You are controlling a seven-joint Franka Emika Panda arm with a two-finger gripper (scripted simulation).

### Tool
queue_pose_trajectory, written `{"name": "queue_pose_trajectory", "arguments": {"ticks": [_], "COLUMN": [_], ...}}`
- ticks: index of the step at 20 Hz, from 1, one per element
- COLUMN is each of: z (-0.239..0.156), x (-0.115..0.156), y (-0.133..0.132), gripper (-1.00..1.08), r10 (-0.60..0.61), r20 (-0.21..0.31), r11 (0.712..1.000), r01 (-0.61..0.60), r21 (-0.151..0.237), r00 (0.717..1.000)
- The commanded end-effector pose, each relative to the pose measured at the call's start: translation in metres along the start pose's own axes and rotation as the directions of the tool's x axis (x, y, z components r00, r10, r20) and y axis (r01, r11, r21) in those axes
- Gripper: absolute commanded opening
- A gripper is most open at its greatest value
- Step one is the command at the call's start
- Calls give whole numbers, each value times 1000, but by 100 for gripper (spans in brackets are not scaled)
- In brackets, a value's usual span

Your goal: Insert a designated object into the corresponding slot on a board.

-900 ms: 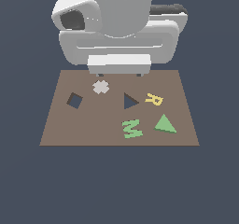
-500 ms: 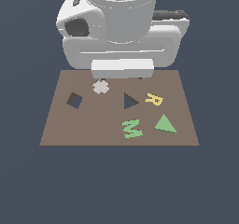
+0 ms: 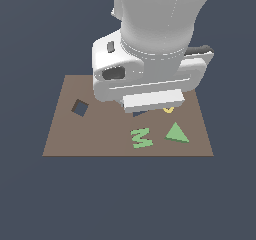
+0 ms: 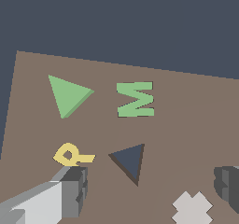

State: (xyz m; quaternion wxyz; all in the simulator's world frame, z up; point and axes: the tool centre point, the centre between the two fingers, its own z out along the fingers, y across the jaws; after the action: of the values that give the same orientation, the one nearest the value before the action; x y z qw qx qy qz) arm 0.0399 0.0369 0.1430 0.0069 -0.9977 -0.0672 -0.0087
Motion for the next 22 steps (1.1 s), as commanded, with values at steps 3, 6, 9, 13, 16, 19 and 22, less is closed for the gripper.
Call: {"name": "queue_pose_trajectory", "arguments": {"ticks": [3,6,9,13,16,19,22], "z": [27,46,62,78,87,92,95], "x": [21,35,46,56,61,64,66], "y": [-23,-40,-55,-70,-79,-84,-88], "gripper": [100,100,100,100,100,100,100], "r10": [-86,-147,-198,-250,-276,-294,-303], "r20": [6,10,13,17,19,20,21], "r11": [996,989,980,968,961,956,953], "r01": [86,147,198,250,277,294,304], "r21": [-1,-3,-4,-5,-6,-6,-6], "r00": [996,989,980,968,961,956,953]}}
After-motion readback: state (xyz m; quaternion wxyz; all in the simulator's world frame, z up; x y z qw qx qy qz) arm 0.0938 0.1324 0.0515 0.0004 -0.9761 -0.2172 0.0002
